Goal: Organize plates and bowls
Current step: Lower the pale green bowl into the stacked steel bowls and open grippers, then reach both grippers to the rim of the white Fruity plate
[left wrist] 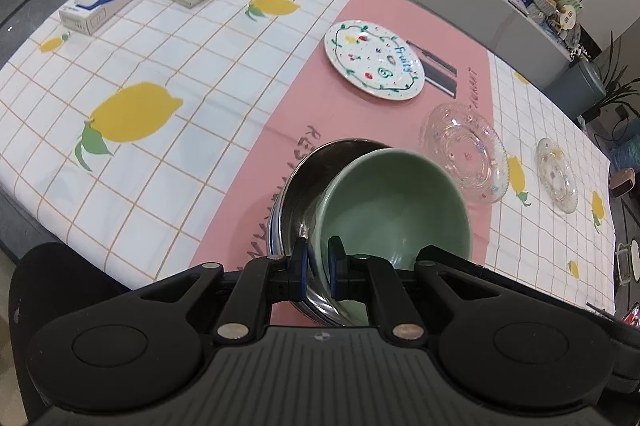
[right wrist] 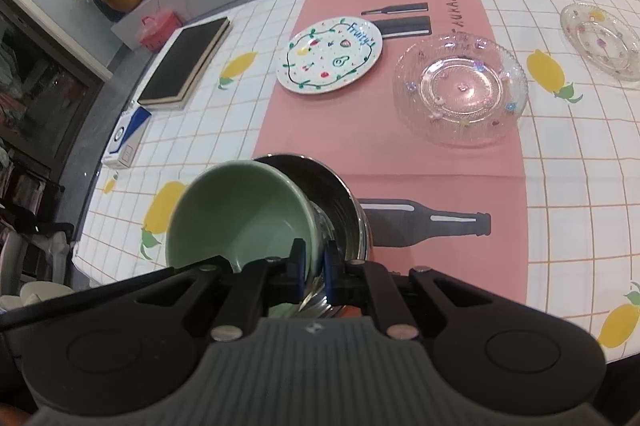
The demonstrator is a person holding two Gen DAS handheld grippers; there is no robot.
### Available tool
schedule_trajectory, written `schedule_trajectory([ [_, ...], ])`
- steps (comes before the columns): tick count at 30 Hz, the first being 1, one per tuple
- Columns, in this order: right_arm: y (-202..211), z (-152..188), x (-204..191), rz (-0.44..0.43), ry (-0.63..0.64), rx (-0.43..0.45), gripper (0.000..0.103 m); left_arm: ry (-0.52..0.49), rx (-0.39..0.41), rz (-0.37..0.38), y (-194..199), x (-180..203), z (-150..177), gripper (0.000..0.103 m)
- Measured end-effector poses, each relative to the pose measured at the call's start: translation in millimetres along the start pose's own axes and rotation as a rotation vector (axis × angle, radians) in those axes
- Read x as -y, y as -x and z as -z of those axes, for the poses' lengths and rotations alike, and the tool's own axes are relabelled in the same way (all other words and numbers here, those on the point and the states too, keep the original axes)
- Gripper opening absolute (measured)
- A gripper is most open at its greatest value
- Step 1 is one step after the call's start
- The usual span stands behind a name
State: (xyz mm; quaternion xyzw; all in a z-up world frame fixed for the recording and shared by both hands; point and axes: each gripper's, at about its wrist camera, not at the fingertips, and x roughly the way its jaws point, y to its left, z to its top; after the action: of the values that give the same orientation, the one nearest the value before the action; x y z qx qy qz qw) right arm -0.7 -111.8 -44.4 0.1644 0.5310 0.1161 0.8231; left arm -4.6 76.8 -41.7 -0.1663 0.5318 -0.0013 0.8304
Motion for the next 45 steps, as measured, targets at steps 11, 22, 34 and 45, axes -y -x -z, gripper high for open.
schedule_trajectory([
  [11,-17,-5,1,0.019,0.013,-0.033,0.007,0.016,-0.036,-0.024,-13,-1,-6,0.012],
  [22,-19,-7,-1,0.031,0.018,-0.029,0.014,0.037,-0.015,-0.029,-12,-3,-13,0.013],
  [34,-7,-11,-4,0.037,0.035,0.013,0.024,0.024,0.03,-0.013,0,0,-19,0.019],
  [45,22,-18,-7,0.047,0.093,0.133,0.032,0.005,0.089,0.007,14,3,-25,0.025],
])
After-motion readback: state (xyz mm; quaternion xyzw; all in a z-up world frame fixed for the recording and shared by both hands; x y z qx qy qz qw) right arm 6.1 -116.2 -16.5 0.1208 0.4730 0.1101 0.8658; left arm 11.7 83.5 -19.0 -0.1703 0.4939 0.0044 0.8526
